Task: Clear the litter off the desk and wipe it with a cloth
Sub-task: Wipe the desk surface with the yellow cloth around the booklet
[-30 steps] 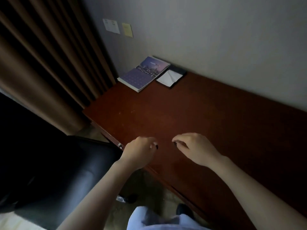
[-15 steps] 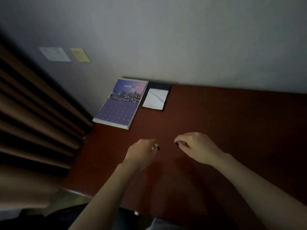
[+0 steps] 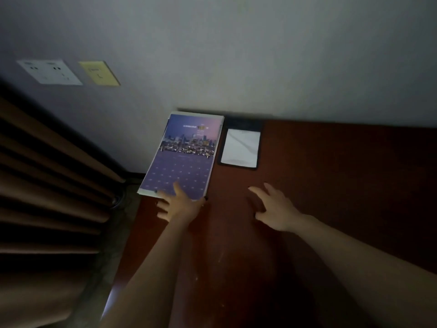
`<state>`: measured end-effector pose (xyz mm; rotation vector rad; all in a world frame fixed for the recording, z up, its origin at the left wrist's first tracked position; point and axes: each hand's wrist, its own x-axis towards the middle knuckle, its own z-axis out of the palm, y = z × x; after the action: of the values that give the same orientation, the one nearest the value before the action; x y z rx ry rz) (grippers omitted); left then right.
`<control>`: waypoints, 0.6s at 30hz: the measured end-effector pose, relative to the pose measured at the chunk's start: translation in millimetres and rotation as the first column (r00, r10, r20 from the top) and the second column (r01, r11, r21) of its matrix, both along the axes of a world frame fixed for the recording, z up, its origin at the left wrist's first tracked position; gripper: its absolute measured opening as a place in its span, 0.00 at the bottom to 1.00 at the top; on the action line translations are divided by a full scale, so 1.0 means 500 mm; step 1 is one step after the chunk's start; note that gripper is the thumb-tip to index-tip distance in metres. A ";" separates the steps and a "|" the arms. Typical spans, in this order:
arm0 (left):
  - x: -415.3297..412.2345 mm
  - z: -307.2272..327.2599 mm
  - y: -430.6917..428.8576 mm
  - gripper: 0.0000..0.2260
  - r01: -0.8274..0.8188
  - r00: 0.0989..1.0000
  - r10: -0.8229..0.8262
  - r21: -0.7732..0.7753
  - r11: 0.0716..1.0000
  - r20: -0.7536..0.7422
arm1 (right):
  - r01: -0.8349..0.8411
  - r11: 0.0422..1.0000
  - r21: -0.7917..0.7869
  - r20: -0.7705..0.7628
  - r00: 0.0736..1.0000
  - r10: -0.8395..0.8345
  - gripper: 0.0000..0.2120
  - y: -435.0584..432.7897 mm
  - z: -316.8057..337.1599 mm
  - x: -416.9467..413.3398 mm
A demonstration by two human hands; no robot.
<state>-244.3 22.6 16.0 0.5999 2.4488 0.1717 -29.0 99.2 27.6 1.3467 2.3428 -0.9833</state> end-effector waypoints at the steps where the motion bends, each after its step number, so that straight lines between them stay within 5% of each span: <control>1: -0.008 -0.014 0.005 0.48 -0.075 0.996 0.075 -0.002 0.997 0.039 | 0.009 0.999 -0.036 0.024 1.000 -0.008 0.36 0.012 -0.011 -0.012; 9: 0.005 -0.078 0.025 0.52 -0.149 0.989 0.150 -0.034 0.988 0.003 | 0.032 0.999 -0.004 0.117 0.993 -0.031 0.44 0.112 -0.080 -0.091; 18: -0.003 -0.055 0.028 0.46 0.032 0.999 -0.029 -0.087 0.996 0.041 | 0.078 0.996 -0.039 0.031 0.997 -0.077 0.44 0.174 -0.062 -0.094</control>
<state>-245.8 36.7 -11.5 0.5897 2.3941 0.0630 -76.2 186.0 -3.3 1.4363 2.2530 -1.0199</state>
